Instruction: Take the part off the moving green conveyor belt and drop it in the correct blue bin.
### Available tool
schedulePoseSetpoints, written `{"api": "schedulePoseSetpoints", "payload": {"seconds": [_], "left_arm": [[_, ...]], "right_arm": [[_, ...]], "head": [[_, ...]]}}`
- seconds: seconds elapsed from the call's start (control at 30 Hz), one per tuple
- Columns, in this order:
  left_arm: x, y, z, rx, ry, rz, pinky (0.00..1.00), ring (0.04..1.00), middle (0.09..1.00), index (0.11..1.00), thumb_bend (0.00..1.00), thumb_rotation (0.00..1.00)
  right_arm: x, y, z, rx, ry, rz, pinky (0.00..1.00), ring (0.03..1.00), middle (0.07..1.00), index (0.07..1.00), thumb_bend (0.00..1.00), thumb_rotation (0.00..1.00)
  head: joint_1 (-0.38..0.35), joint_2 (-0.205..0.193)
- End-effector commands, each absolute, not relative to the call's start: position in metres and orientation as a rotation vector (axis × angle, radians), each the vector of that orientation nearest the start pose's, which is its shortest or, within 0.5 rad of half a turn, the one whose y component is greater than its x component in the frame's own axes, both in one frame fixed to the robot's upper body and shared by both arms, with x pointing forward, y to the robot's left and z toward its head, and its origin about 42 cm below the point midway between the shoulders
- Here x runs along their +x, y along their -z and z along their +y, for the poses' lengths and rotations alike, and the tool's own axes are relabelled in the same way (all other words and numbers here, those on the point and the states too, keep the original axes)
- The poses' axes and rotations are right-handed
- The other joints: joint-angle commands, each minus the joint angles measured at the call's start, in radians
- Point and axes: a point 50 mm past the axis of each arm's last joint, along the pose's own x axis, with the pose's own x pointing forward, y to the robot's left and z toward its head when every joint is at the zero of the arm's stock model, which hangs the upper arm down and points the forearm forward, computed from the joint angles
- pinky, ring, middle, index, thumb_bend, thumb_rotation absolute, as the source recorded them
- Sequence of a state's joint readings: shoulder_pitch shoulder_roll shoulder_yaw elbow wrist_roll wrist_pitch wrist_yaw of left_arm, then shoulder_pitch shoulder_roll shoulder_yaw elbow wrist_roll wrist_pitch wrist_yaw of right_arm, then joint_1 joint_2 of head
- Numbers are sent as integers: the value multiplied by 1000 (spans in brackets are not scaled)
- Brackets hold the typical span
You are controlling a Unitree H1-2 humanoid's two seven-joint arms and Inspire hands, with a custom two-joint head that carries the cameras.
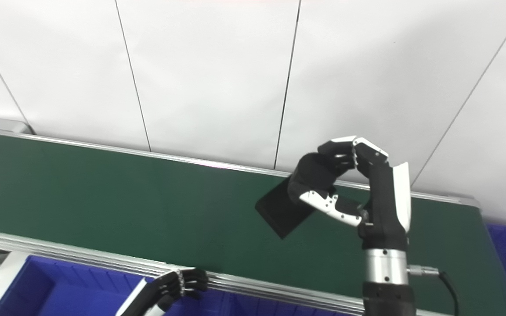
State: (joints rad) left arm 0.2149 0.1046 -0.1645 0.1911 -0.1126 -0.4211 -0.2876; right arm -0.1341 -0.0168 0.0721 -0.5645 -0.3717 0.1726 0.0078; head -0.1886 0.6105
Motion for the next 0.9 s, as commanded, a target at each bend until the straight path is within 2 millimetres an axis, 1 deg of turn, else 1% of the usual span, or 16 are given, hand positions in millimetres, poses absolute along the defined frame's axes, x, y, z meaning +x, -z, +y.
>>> {"api": "schedulePoseSetpoints", "payload": {"seconds": [0.0,0.03,0.13,0.17,0.23,0.27,0.33,0.37,0.4,0.43,0.47,0.57,0.6,0.67,0.7,0.87], "left_arm": [[193,-34,207,-32,377,-62,639,700,732,721,745,814],[193,-34,208,-34,375,-61,644,703,734,721,743,803],[192,-39,214,-32,368,-57,651,708,738,724,740,795],[192,-41,215,-31,367,-57,654,712,740,726,734,796],[193,-44,218,-34,368,-58,660,715,739,727,726,793],[193,-46,220,-34,368,-60,662,715,738,726,722,791],[195,-49,222,-36,369,-66,658,712,733,723,717,785],[196,-52,223,-40,371,-69,655,710,730,721,716,779],[197,-53,224,-44,372,-69,655,710,730,720,715,777],[197,-55,225,-46,372,-70,654,710,729,719,713,775],[197,-56,226,-48,372,-70,654,710,729,719,714,773],[199,-61,227,-52,370,-72,650,706,727,715,727,769],[200,-62,228,-51,370,-74,646,703,725,713,731,770],[200,-64,228,-50,372,-77,642,701,726,712,730,774],[201,-66,229,-50,374,-81,639,698,726,711,727,774],[201,-70,230,-53,374,-86,636,693,722,705,732,771]], "right_arm": [[267,-279,-193,-346,55,-572,355,458,534,459,499,0],[264,-278,-195,-349,56,-569,347,455,534,459,499,0],[249,-271,-201,-359,69,-540,335,456,541,460,497,0],[246,-269,-202,-357,72,-532,331,459,544,461,497,0],[238,-266,-204,-351,81,-514,330,461,545,463,496,0],[234,-265,-205,-346,87,-505,336,461,543,461,497,0],[224,-263,-208,-329,93,-484,349,460,539,459,498,0],[220,-262,-208,-323,94,-476,353,458,539,461,498,0],[216,-261,-208,-321,96,-469,353,458,540,461,498,0],[211,-261,-208,-322,98,-463,355,458,539,462,499,0],[208,-260,-207,-323,100,-459,359,459,538,462,499,0],[193,-255,-206,-347,92,-421,367,456,533,462,500,0],[190,-254,-206,-349,90,-413,372,455,531,462,501,0],[183,-249,-205,-353,90,-386,370,457,533,460,500,0],[179,-245,-204,-353,83,-365,379,460,531,456,501,0],[168,-228,-199,-349,58,-290,397,469,524,446,501,0]], "head": [[-20,11],[-20,11],[-61,50],[-61,50],[-79,71],[-97,91],[-112,109],[-126,127],[-126,127],[-138,143],[-138,143],[-154,180],[-154,180],[-158,191],[-164,209],[-170,232]]}}
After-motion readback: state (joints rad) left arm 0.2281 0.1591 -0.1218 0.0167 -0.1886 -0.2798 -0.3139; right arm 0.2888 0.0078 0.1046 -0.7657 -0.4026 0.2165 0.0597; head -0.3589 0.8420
